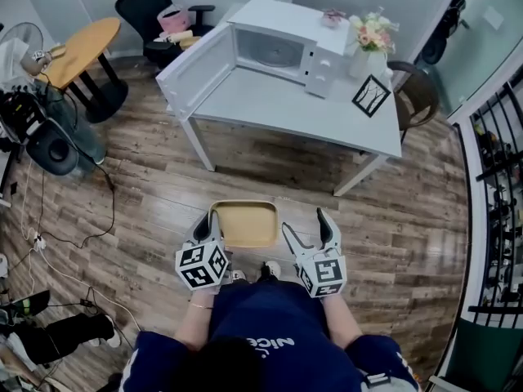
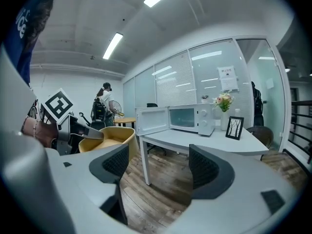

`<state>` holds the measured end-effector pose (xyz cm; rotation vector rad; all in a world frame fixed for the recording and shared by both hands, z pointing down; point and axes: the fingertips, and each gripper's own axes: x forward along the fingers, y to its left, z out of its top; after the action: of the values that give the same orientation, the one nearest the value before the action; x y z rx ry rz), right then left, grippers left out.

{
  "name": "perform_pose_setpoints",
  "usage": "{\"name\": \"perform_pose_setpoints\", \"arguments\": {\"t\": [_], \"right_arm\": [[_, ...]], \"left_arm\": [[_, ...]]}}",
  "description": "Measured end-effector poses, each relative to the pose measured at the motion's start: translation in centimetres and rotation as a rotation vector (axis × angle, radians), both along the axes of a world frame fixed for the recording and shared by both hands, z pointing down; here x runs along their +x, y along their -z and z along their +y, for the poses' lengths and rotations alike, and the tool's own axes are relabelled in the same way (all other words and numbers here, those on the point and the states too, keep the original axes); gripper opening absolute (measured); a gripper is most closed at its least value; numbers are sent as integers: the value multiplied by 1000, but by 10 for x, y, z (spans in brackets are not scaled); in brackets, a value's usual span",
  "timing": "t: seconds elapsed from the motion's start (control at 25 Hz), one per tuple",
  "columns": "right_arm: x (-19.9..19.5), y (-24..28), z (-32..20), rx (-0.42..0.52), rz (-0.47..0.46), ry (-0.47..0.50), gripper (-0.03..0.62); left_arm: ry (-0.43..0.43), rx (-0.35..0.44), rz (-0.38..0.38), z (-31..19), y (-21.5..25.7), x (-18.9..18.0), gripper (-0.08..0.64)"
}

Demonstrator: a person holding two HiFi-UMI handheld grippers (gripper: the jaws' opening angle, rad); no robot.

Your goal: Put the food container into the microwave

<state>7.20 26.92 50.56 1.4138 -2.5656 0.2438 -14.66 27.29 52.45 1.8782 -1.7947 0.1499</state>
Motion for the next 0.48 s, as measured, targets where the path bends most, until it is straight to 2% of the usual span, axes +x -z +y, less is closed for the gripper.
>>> {"name": "perform_pose_setpoints", "arguments": {"t": [0.28, 0.48], "right_arm": [[15, 3, -17, 21, 3, 20, 374], [17, -8, -22, -11, 6, 13, 371]], "left_arm": [[-15, 26, -12, -14, 1, 22, 12], [-26, 5, -13, -23, -7, 24, 12]]}}
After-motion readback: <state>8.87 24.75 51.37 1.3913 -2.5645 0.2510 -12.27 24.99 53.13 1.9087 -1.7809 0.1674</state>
